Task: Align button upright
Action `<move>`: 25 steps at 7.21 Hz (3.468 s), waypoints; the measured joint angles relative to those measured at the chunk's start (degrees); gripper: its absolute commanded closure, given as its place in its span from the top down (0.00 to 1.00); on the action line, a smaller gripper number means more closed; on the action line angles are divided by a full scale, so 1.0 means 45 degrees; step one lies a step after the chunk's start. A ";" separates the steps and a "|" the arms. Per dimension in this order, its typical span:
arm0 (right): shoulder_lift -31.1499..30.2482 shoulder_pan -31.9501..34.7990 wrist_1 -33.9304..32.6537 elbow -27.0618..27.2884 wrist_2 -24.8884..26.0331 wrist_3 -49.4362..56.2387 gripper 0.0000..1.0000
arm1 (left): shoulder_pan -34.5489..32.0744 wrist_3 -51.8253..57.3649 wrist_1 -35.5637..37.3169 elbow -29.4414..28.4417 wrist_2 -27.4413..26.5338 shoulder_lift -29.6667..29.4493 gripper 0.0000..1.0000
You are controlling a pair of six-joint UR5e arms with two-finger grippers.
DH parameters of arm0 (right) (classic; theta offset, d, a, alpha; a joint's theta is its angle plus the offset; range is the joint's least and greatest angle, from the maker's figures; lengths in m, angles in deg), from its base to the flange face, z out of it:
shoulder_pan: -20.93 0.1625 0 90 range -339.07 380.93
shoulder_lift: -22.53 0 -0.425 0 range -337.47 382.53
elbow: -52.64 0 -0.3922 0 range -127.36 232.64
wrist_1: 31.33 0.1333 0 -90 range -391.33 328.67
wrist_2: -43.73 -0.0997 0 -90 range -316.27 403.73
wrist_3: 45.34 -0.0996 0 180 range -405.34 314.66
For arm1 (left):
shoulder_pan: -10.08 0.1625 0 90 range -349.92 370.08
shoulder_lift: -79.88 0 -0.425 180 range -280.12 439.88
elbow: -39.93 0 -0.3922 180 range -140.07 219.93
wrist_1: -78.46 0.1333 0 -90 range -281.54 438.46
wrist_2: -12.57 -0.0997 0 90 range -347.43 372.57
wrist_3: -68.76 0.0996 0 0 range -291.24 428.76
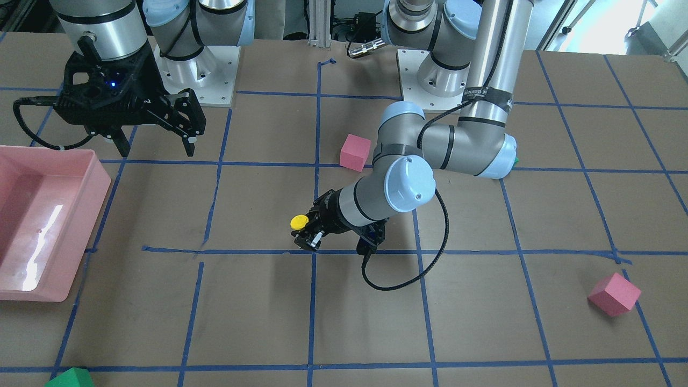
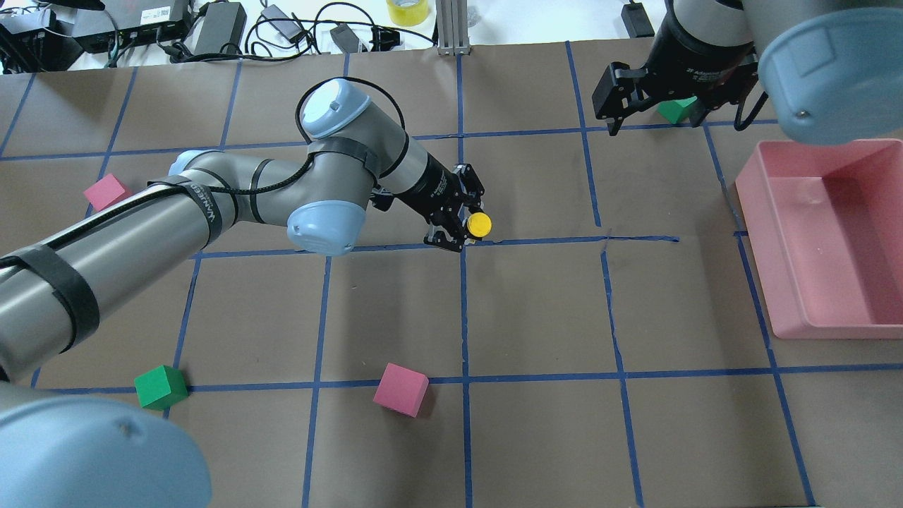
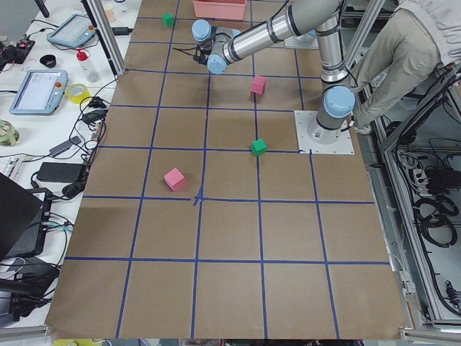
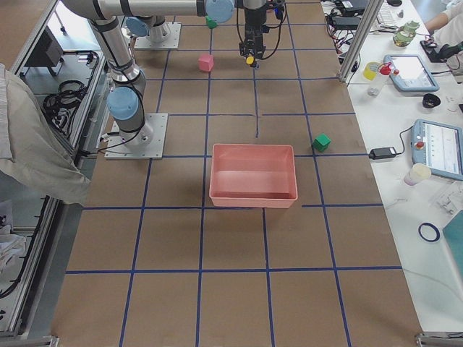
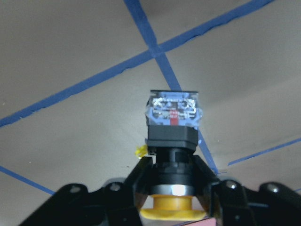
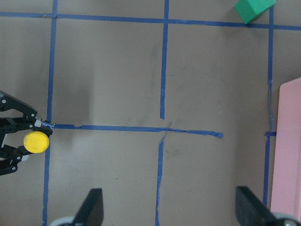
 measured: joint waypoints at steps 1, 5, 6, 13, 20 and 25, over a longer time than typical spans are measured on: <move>-0.0001 0.0000 0.0005 0.0002 -0.0006 -0.0001 1.00 | 0.0373 -0.0048 -0.0330 -0.0114 0.0656 -0.0299 0.00; 0.0006 0.0000 0.0010 0.0014 -0.0011 -0.0001 1.00 | 0.0823 -0.0022 -0.0699 -0.0101 0.1167 -0.0843 0.14; 0.0009 0.0000 0.0015 0.0015 -0.0011 -0.0001 1.00 | 0.0828 -0.0028 -0.0702 -0.0112 0.1187 -0.0993 0.65; -0.0002 0.0000 0.0069 0.0015 -0.0004 -0.0001 1.00 | 0.0819 0.2265 -0.0128 -0.0592 -0.1359 0.0745 1.00; -0.0001 0.0000 0.0097 0.0034 -0.0011 0.0000 1.00 | 0.0869 1.3915 -0.5169 -0.1910 -0.7149 0.5538 1.00; -0.0001 0.0000 0.0164 0.0035 -0.0030 -0.0001 1.00 | 0.1939 1.6818 -0.7325 -0.2991 -0.8498 0.5752 1.00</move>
